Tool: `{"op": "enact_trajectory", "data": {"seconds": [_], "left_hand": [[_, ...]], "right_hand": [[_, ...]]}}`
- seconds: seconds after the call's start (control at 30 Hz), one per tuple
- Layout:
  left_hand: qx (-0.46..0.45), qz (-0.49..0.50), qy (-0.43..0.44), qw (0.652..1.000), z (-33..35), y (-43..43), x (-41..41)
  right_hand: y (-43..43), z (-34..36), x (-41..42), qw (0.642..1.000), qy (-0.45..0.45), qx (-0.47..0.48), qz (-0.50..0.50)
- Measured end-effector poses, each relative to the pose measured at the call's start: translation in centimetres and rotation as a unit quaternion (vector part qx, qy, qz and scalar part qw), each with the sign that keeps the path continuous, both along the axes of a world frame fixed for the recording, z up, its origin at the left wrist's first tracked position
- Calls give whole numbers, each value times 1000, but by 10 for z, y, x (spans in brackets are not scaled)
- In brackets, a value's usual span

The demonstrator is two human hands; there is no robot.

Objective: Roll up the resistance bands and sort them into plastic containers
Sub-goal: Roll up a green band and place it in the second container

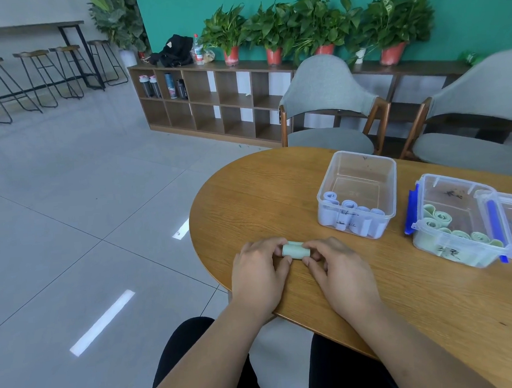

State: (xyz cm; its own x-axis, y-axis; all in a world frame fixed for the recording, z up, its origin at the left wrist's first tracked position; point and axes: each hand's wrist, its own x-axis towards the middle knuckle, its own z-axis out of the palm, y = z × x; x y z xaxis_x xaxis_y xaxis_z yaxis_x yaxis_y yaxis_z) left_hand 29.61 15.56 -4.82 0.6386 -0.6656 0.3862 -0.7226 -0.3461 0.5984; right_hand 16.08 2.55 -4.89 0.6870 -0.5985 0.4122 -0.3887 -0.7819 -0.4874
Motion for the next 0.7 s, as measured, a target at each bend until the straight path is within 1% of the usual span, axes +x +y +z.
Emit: {"op": "enact_trajectory", "data": {"seconds": [0.1,0.23,0.33,0.57,0.7], "left_hand": [[14,-21,-13,1000,7,-3,6],[43,-42,-94,994,14,-7,12],[65,-62,-127,988,20,-14,15],[121,-95,-135,979,27,-20,23],[135,-111,-126,976,28,-24,27]], "right_hand": [[2,3,1,1000,15,-11,-12],[0,11,5,998,56,-21,-19],[-3,15,8,996,87,-16,-17],[-12,17,14,992,123,-27,3],[-12,20,15,990,136,-26,8]]}}
